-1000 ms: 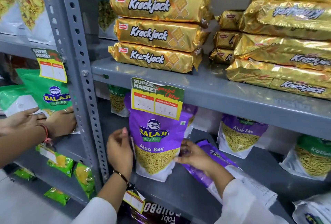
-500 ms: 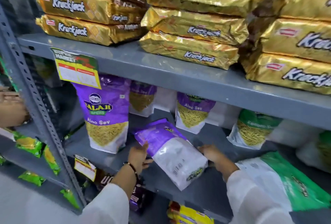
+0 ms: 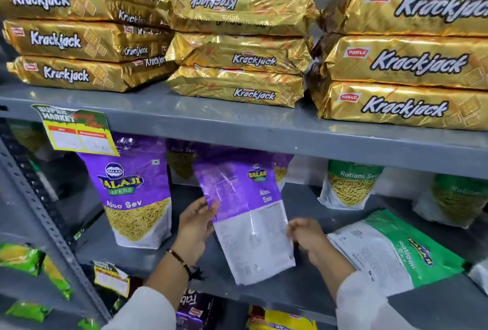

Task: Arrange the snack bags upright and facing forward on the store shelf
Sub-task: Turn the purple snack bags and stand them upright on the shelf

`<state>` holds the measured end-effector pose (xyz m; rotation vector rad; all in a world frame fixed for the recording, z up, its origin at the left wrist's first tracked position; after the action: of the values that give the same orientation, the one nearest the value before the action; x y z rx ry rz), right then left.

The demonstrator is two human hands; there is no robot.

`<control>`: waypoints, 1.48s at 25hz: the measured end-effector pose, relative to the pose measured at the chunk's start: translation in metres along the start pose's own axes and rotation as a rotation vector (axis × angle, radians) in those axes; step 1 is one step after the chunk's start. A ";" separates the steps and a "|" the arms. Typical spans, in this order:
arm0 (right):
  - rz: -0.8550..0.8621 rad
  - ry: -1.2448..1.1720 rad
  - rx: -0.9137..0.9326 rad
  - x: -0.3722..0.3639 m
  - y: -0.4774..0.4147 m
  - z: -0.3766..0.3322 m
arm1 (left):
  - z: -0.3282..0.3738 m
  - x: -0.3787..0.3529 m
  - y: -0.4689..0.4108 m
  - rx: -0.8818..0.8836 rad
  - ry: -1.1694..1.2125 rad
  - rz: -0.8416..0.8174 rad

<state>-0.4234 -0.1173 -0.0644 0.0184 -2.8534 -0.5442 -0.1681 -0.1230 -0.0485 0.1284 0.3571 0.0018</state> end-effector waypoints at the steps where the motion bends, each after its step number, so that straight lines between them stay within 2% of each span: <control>1: 0.012 -0.025 0.028 0.000 0.005 -0.002 | 0.012 -0.004 -0.004 -0.035 -0.022 -0.052; 4: 0.020 -0.088 0.061 -0.009 0.013 0.001 | 0.033 -0.018 -0.010 -0.097 -0.105 -0.102; 7: 0.049 -0.099 0.044 -0.016 0.015 0.015 | 0.027 -0.021 -0.007 -0.105 -0.184 -0.114; 10: 0.107 -0.180 0.091 -0.014 0.026 0.021 | 0.026 -0.025 -0.001 -0.186 -0.240 -0.162; 14: -0.075 -0.152 0.230 -0.047 0.042 0.014 | 0.034 -0.033 0.005 -0.296 -0.286 -0.174; 15: -0.085 -0.113 0.255 -0.053 0.042 0.015 | 0.034 -0.033 0.009 -0.329 -0.338 -0.128; 18: -0.113 0.106 0.314 -0.065 0.041 0.013 | 0.025 -0.032 0.036 -0.470 -0.821 0.090; 20: -0.175 0.139 0.354 -0.072 0.044 0.011 | 0.008 -0.050 0.064 -0.509 -0.999 0.093; 23: -0.114 0.065 0.400 -0.069 0.039 0.006 | -0.003 -0.069 0.091 -0.497 -0.859 -0.026; 25: -0.124 -0.122 0.379 -0.058 0.029 0.008 | 0.008 -0.050 0.071 -0.469 -0.666 0.060; 27: -0.234 -0.199 0.321 -0.048 0.021 0.007 | 0.028 -0.023 0.038 -0.452 -0.454 0.157; 30: -0.350 -0.180 0.267 -0.039 0.011 0.003 | 0.036 -0.015 -0.005 -0.286 -0.150 -0.043; 32: -0.324 -0.165 0.253 -0.038 0.008 -0.003 | 0.032 -0.017 -0.011 -0.206 -0.148 -0.124; 35: -0.243 -0.165 0.269 -0.039 0.014 -0.007 | 0.031 -0.016 -0.005 -0.195 -0.099 -0.090; 37: -0.202 -0.206 0.251 -0.040 0.025 -0.012 | 0.035 -0.013 0.002 -0.267 -0.049 -0.021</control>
<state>-0.3809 -0.0960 -0.0540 0.3148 -3.1243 -0.2318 -0.1679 -0.1258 -0.0115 -0.1389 0.3061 0.0255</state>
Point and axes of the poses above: each hand's wrist, its own y-axis away from the middle knuckle, its own x-axis out of the back of the hand, z = x × y, the point moved 6 cm from there along -y, towards the middle knuckle, and after that the axes turned 11 degrees about -z, right-handed, at the moved point
